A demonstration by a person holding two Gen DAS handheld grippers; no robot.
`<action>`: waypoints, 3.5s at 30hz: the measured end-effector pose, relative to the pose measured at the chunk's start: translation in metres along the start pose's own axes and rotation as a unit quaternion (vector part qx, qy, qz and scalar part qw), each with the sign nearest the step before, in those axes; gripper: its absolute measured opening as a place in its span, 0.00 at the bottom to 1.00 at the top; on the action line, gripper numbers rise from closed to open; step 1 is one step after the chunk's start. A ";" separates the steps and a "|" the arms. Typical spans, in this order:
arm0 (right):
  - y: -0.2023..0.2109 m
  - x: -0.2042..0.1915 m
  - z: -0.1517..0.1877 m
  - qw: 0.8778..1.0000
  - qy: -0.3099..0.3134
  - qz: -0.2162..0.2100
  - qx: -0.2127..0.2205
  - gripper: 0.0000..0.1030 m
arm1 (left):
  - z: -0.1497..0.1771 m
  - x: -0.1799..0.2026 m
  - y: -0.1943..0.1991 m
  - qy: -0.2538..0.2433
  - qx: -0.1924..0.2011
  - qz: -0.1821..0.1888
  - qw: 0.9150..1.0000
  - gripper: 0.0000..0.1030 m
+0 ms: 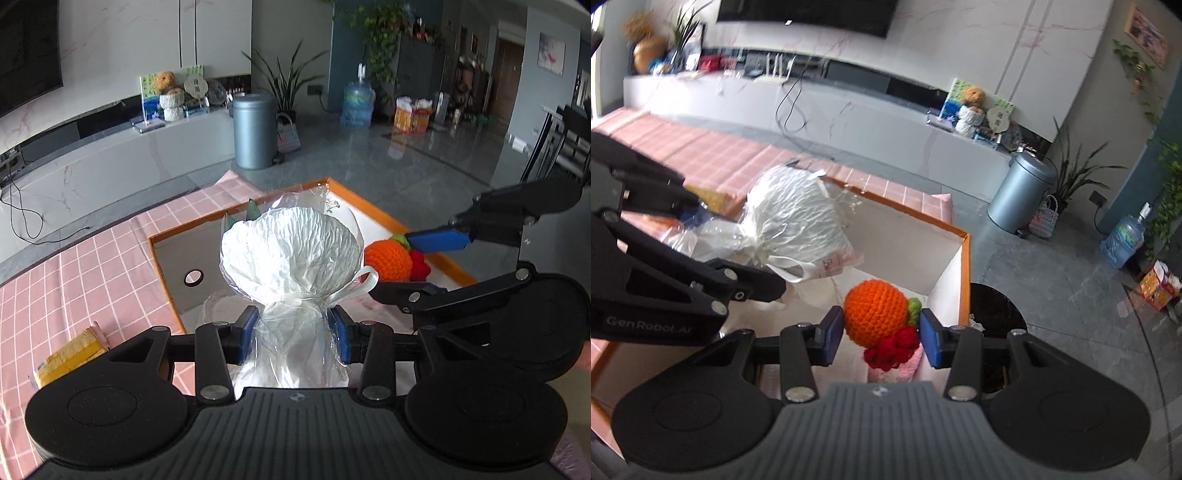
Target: Organize soft objects
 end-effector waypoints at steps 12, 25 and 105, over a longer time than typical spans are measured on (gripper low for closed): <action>-0.053 0.000 -0.002 0.996 0.040 -0.022 -0.073 0.43 | -0.006 -0.006 -0.032 -0.020 -0.051 0.005 0.999 0.46; -0.066 -0.007 0.003 0.993 0.049 -0.032 -0.106 0.45 | -0.005 -0.003 -0.037 -0.037 -0.060 -0.003 0.998 0.64; 0.061 -0.250 0.083 0.995 -0.077 -0.012 0.064 0.66 | 0.222 -0.087 0.160 0.211 0.060 -0.144 0.965 0.77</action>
Point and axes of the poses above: each gripper's, at about its wrist camera, not at the fingertips, and y roughly against the way its jaws point, x to its right, z to its underside, the point moved 3 cm from there along -y, roughly the way its jaws point, and after that the axes turned 3 degrees about -y, right-handed, at the moved point
